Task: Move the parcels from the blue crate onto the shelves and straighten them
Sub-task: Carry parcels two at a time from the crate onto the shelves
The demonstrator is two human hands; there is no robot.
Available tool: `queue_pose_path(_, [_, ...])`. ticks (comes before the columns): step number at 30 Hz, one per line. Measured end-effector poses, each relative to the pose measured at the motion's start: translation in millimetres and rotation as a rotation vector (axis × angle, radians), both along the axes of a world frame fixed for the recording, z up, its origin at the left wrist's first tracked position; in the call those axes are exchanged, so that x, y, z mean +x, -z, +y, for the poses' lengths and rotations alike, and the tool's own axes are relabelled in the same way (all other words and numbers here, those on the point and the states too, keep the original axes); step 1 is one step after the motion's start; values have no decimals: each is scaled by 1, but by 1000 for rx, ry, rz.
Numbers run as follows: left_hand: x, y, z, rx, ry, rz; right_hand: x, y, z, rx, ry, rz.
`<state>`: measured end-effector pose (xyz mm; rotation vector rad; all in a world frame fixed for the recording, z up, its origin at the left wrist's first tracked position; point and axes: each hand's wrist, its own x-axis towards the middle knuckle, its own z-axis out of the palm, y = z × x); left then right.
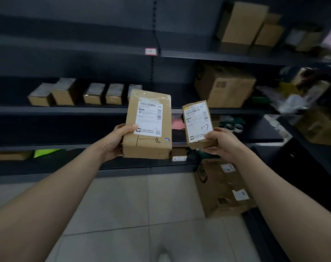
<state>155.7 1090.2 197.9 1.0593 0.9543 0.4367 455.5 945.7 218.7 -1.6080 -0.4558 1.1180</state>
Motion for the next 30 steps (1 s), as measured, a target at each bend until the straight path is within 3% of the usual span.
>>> queue_pose_path(14, [-173, 21, 107, -10, -523, 14, -149, 6, 262, -20, -492, 10])
queue_pose_path(30, [-415, 23, 248, -44, -589, 49, -401, 23, 450, -14, -499, 102])
